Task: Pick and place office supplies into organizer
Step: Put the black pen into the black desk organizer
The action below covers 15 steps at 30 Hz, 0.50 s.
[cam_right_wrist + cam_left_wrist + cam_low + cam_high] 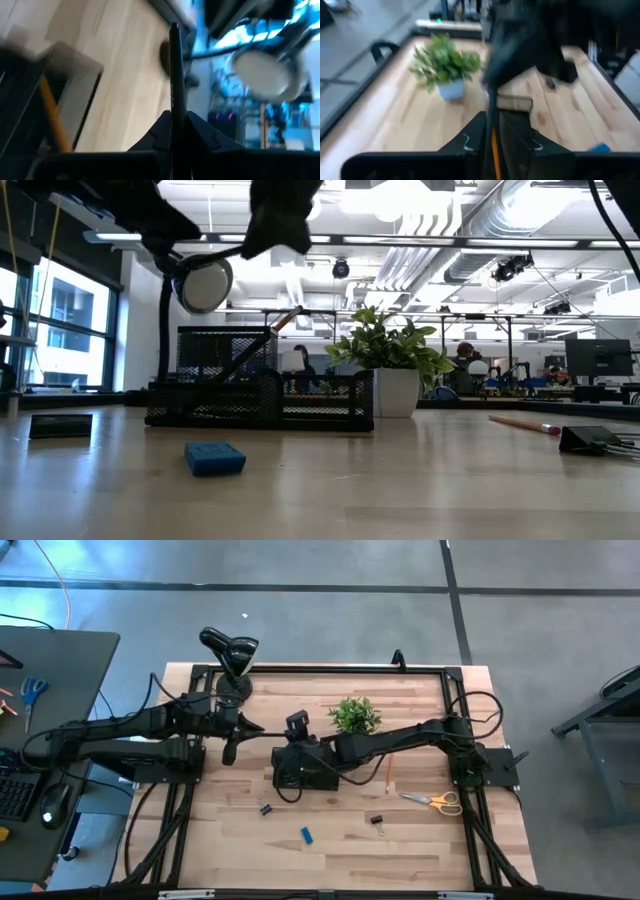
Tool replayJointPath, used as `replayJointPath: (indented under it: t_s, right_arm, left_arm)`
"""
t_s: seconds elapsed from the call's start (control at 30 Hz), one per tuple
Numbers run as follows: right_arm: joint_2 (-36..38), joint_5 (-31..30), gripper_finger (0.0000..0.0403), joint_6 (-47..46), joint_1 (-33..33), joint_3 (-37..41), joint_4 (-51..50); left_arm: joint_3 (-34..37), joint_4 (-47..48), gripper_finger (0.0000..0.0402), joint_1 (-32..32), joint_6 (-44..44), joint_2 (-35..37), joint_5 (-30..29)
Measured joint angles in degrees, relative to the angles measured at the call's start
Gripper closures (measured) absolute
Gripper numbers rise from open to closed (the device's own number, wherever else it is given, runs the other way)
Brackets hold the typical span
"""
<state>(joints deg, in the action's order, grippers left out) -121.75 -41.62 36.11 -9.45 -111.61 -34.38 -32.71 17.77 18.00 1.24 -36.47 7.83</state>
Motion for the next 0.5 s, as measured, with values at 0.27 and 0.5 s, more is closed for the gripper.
replayJointPath:
  t_s: [0.27, 0.5]
  right_arm:
    - [-0.07, -0.72, 0.0384, -15.83, -0.25, 0.02, -4.40]
    - [2.23, -6.66, 0.0381, -21.54, -1.56, 0.02, -4.87]
  left_arm:
    - [-0.02, 0.08, 0.0334, 0.01, 0.02, 8.72, -3.10]
    - [-0.02, 1.38, 0.0332, -0.02, -0.03, 16.77, 0.76]
